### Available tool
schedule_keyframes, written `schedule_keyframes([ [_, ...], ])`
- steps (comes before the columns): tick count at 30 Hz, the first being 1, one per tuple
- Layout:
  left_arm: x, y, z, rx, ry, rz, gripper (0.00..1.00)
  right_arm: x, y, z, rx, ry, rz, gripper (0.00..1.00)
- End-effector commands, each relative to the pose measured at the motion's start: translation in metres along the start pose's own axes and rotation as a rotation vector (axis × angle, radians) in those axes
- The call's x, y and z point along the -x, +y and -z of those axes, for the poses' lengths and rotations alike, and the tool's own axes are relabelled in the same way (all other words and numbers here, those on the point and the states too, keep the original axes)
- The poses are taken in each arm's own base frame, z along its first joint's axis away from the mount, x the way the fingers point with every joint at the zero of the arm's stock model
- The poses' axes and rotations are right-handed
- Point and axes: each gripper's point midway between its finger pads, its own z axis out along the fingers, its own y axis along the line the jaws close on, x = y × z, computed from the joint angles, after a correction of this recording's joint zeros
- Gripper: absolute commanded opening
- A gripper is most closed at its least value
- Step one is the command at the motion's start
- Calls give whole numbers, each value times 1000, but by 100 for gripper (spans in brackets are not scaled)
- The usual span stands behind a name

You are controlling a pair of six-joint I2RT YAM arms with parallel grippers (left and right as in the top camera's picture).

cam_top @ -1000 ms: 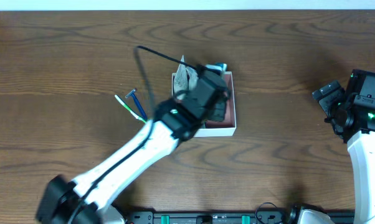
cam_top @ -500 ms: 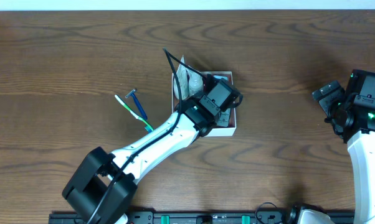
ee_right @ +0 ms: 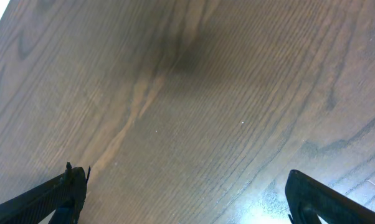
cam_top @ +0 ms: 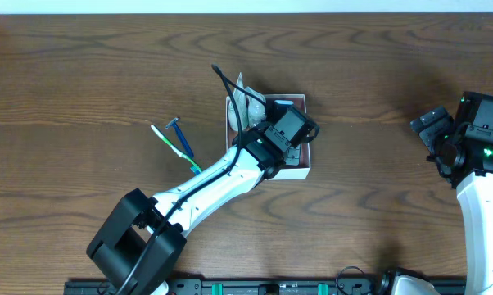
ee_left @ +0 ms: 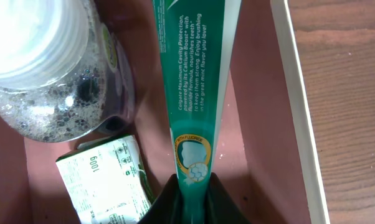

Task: Pack container
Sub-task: 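Carry the toothpaste with the left gripper into the box and lower, then open the left gripper and withdraw it from the box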

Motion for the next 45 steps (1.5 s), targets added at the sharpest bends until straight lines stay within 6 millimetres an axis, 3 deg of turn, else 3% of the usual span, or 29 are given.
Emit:
schedule_keyframes([
  [1, 7, 3, -1, 27, -23, 27, 12, 4, 0, 1, -2, -9, 7, 99],
  [6, 7, 3, -1, 27, -23, 27, 30, 4, 0, 1, -2, -9, 7, 99],
  [17, 16, -2, 7, 1, -54, 18, 33, 4, 0, 1, -2, -9, 7, 99],
  [21, 35, -12, 39, -52, -112, -27, 33, 4, 0, 1, -2, -9, 7, 99],
  [26, 57, -7, 109, -105, -218, -44, 33, 4, 0, 1, -2, -9, 7, 99],
  [28, 63, 7, 136, -82, -265, -30, 34, 4, 0, 1, -2, -9, 7, 99],
  [31, 66, 44, 170, 10, -320, 6, 34, 4, 0, 1, -2, -9, 7, 99],
  [35, 61, 111, 190, 210, -329, 131, 35, 4, 0, 1, -2, -9, 7, 99],
  [40, 55, 171, 179, 363, -275, 272, 40, 4, 0, 1, -2, -9, 7, 99],
  [45, 56, 208, 152, 462, -217, 353, 40, 4, 0, 1, -2, -9, 7, 99],
])
